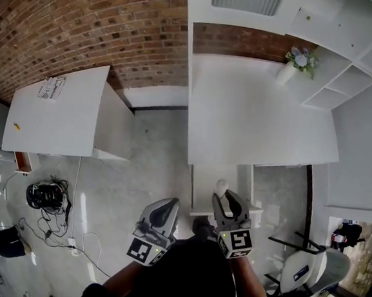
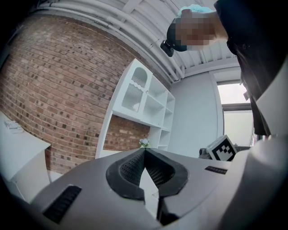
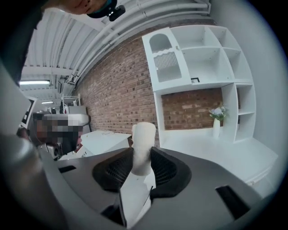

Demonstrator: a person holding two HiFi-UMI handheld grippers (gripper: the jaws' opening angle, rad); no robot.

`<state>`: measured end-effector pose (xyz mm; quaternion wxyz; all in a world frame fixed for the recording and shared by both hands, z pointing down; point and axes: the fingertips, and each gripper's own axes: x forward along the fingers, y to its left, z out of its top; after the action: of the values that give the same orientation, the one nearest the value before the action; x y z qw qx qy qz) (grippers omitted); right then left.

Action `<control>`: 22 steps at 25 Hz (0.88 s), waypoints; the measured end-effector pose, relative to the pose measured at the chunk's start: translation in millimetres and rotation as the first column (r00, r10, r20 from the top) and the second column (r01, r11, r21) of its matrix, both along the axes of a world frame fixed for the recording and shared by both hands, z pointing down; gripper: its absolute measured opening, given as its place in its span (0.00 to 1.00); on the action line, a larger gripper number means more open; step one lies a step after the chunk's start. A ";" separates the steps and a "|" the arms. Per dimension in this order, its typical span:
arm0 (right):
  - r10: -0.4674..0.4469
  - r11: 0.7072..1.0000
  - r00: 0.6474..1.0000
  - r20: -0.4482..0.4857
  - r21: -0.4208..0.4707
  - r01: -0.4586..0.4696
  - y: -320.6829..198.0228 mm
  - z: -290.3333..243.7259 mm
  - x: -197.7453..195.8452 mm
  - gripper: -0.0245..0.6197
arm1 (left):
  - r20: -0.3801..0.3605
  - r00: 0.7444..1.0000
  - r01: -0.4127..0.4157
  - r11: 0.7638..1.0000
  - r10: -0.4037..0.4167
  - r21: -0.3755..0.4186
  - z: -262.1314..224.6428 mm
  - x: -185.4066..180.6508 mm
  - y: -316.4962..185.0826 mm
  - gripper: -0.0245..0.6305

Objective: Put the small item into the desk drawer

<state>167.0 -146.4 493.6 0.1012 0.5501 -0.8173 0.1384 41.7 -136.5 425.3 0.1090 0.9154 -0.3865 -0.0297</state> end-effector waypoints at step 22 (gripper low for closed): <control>-0.324 0.847 0.939 -0.118 -0.478 0.232 -10.3 264.4 -16.6 0.25 | -0.008 0.998 0.069 0.994 -0.070 -0.084 34.7 10.2 -34.9 0.07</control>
<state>150.3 -156.6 758.0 0.3261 0.3966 -0.8190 0.2562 51.9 -171.4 460.1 0.1483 0.8958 -0.4184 -0.0225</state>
